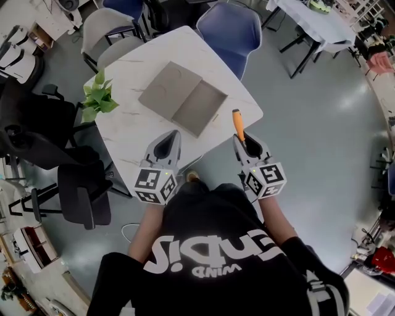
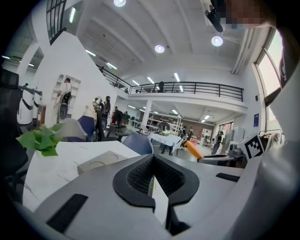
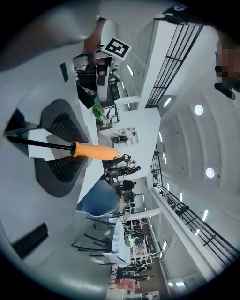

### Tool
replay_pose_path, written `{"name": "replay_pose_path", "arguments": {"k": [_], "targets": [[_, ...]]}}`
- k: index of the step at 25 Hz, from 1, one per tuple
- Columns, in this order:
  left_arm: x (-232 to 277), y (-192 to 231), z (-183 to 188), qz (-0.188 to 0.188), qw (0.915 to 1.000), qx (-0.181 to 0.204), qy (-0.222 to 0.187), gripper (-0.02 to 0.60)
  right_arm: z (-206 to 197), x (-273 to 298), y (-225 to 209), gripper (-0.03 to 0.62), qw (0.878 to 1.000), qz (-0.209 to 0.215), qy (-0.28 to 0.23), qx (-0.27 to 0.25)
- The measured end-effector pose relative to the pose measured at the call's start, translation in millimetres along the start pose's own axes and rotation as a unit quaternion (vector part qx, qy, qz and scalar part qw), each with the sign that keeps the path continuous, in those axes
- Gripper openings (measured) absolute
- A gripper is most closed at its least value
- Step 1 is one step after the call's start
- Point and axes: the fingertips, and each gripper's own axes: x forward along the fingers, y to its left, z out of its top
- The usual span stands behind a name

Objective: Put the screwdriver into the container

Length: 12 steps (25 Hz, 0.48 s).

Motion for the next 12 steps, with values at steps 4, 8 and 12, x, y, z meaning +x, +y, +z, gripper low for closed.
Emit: {"name": "replay_pose_path", "arguments": {"k": [4,8,12], "targets": [[10.0,8.1,7.4,-0.004,1.0,0.0,0.002,0.012,-1.7,18.6,-6.6,0.083,1.0,0.002,0.02,0.007],[21.0,11.7,10.7,0.002,1.0,-0.002,0.004,0.012,1.7,35.3,-16.0,0.083,0.999,0.012,0.035,0.004],[25.7,13.8,13.7,0.014,0.9999,-0.008,0.003,0.012,5.0,53.0,-20.7,0.083,0.997,0.039,0.056,-0.022]]}}
